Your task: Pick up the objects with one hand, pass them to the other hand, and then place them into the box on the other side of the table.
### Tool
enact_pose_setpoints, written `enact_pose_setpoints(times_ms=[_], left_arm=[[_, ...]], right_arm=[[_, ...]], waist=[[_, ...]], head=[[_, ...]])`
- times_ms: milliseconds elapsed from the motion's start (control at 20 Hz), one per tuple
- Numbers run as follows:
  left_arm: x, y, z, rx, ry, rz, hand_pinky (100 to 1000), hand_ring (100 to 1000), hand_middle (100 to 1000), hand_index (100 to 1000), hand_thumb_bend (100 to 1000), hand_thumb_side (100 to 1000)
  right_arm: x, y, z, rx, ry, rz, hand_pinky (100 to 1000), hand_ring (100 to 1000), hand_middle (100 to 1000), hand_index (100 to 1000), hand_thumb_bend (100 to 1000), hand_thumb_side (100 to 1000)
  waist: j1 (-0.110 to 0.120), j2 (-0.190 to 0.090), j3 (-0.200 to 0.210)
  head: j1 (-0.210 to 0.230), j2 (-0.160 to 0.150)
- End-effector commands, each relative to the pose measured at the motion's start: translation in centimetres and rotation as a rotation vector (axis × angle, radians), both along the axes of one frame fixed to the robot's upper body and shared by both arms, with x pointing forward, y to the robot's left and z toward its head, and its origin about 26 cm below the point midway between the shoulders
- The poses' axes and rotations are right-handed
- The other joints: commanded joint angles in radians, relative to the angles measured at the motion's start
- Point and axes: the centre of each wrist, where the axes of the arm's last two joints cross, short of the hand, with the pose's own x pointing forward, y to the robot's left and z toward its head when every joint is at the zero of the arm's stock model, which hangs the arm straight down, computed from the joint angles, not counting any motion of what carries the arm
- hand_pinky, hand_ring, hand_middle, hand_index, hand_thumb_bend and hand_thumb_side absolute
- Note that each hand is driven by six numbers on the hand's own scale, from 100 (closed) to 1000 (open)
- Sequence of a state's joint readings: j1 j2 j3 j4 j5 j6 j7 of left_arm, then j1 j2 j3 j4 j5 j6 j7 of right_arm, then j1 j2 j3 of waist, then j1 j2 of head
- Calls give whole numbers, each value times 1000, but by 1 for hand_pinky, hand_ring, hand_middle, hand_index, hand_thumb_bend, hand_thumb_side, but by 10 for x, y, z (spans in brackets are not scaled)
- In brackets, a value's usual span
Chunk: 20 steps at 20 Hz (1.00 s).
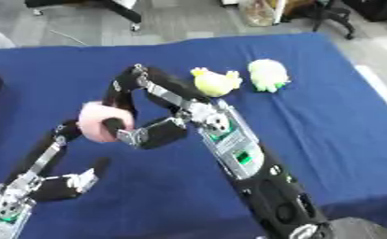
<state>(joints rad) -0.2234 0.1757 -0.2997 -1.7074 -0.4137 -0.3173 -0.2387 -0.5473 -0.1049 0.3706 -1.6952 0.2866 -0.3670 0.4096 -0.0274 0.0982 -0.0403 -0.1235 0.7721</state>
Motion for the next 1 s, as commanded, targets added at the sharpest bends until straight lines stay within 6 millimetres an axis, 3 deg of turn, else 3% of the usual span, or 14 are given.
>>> enact_pose_setpoints(times_ms=[50,1000], left_arm=[[2,5,6,-6,-17,11,804,754,755,907,319,626],[6,1,7,-59,-20,22,802,754,757,907,340,610]], right_arm=[[1,-3,8,6,-25,-1,629,340,334,325,100,100],[0,-1,6,-5,-4,27,628,338,331,324,100,100]], waist=[[1,-9,0],[1,-10,0]], head=[[-2,-2],[-9,-2]])
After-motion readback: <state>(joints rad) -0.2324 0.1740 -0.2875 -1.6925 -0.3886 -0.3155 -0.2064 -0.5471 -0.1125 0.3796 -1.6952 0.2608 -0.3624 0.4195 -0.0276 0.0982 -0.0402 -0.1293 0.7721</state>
